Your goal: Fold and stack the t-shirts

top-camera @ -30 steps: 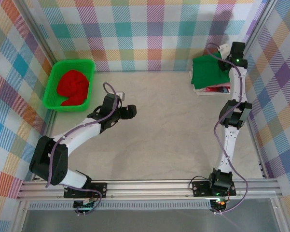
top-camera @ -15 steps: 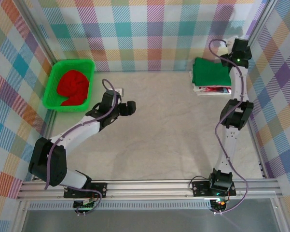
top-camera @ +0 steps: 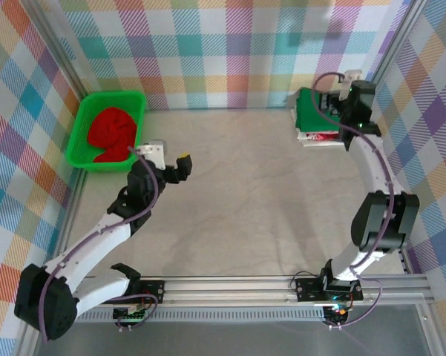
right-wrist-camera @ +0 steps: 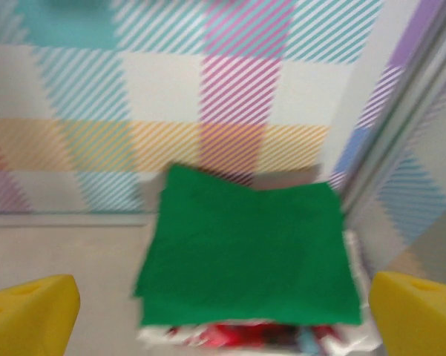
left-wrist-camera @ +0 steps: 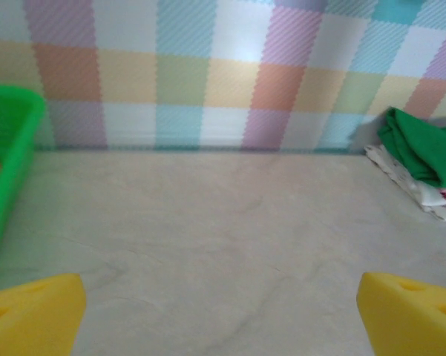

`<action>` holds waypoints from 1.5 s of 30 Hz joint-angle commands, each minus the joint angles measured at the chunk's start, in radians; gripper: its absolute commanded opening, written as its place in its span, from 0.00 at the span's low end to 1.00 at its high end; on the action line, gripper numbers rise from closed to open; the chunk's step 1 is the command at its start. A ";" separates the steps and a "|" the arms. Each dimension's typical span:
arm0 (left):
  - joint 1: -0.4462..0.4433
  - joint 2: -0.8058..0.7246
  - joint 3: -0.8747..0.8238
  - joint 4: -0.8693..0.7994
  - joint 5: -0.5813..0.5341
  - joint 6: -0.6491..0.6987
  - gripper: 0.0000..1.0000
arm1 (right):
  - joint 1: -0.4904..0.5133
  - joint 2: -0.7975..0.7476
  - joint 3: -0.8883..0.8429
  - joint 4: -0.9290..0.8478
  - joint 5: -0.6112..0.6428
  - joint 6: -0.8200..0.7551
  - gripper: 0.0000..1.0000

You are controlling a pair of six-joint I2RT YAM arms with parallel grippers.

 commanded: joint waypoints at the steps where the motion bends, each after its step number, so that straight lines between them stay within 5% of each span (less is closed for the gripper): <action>1: 0.017 -0.079 -0.136 0.193 -0.144 0.131 0.93 | 0.037 -0.120 -0.224 0.151 -0.156 0.160 1.00; 5: 0.068 -0.160 -0.345 0.369 -0.152 0.197 0.95 | 0.152 -0.208 -0.457 0.225 -0.066 0.171 1.00; 8: 0.101 -0.158 -0.380 0.312 -0.185 0.169 0.95 | 0.236 -0.255 -0.579 0.206 0.118 0.144 1.00; 14: 0.166 -0.029 -0.406 0.357 -0.206 0.144 0.95 | 0.243 -0.402 -0.840 0.311 0.280 0.190 1.00; 21: 0.211 0.159 -0.364 0.406 -0.205 0.125 0.95 | 0.222 -0.332 -0.884 0.371 0.350 0.169 1.00; 36: 0.276 0.373 -0.282 0.546 -0.190 0.054 0.95 | 0.079 -0.170 -0.922 0.704 0.091 0.157 1.00; 39: 0.305 0.422 -0.301 0.614 -0.123 0.047 0.96 | 0.075 -0.106 -0.939 0.809 -0.013 0.120 1.00; 43: 0.315 0.582 -0.377 0.905 -0.007 0.084 0.96 | 0.076 -0.010 -1.010 1.032 -0.083 0.093 1.00; 45: 0.319 0.560 -0.346 0.808 0.036 0.093 0.97 | 0.076 -0.030 -1.012 1.000 -0.103 0.089 1.00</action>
